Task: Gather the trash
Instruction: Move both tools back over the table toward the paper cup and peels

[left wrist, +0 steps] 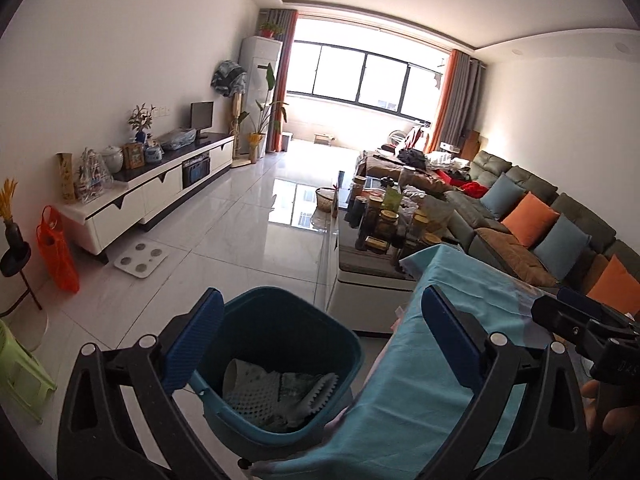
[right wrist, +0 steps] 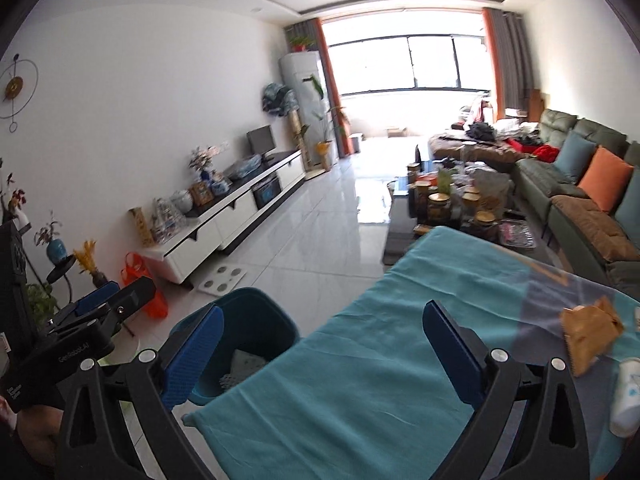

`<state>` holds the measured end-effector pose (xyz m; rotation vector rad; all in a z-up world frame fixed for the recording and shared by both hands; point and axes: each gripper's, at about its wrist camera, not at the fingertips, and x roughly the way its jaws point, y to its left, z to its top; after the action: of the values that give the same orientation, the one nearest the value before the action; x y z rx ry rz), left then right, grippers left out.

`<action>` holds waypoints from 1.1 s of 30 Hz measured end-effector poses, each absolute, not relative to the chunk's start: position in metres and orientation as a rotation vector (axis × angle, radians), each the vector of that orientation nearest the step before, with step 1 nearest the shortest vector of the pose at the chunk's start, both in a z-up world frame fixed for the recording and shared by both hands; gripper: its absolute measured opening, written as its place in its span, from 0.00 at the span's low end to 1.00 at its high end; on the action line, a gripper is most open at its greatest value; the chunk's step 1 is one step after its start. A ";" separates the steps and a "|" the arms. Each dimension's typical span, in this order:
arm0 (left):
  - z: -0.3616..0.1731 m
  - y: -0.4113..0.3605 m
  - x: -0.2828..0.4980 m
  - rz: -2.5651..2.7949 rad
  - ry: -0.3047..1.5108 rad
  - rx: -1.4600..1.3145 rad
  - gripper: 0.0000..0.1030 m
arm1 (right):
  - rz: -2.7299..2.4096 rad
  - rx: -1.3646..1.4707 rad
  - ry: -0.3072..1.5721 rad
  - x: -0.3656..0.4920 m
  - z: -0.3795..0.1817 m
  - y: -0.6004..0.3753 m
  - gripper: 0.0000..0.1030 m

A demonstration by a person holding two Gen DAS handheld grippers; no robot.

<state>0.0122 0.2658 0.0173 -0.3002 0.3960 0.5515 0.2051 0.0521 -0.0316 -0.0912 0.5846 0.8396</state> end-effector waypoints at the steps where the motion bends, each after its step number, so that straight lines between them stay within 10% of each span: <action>1: 0.021 0.257 0.014 0.536 0.389 -0.294 0.95 | 0.826 -0.082 0.575 0.205 -0.030 0.045 0.93; 33: 0.040 0.046 0.077 0.087 0.361 -0.110 0.95 | 0.300 -0.009 0.292 0.144 -0.010 -0.172 0.93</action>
<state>0.0773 0.0464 0.0402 -0.1097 0.3610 0.0870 0.1444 -0.1717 -0.0097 -0.0093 0.2924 0.3004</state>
